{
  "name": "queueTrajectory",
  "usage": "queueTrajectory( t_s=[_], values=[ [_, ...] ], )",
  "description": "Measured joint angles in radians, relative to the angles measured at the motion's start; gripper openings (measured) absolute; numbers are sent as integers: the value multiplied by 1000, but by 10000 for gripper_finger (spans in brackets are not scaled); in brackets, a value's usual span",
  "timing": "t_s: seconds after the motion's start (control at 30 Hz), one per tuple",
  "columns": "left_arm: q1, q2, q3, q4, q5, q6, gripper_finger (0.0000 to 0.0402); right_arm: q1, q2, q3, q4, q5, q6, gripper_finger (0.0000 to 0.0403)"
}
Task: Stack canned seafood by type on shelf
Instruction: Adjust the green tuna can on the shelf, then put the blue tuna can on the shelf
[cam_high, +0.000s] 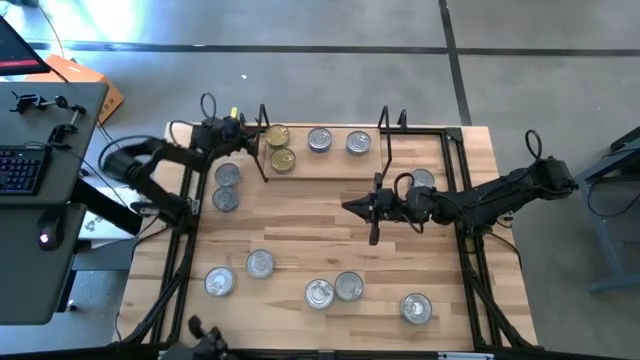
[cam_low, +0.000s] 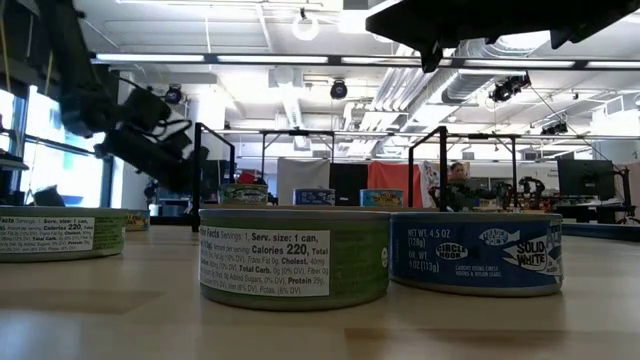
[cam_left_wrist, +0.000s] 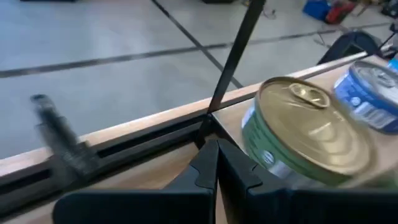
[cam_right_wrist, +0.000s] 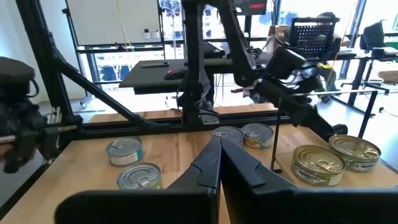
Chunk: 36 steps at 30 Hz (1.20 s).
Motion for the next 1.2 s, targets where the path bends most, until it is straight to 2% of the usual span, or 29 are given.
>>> queueTrajectory(
  t_s=[0.2, 0.4, 0.53, 0.73, 0.97, 1.07, 1.2],
  values=[
    [-2, 138, 84, 2, 106, 25, 0, 0, 0, 0, -6, 19, 1, 0],
    [-2, 155, 85, 29, 135, 27, 0, 0, 0, 0, -6, 43, 1, 0],
    [-2, 128, 85, 53, 193, 19, 0, 0, 0, 0, -6, 43, 15, 0],
    [-2, 90, 85, 51, 217, 18, 0, 0, 0, 0, -6, 43, 19, 0],
    [10, 75, 74, 45, 186, 32, 0, 0, 0, 0, -18, 43, 23, 0],
    [28, 11, 63, 50, 143, 36, 0, 0, 0, 0, -47, 43, 19, 0],
    [32, -139, 27, 42, 124, 61, 0, -6, 0, 0, -69, 48, 20, 0]
  ],
)
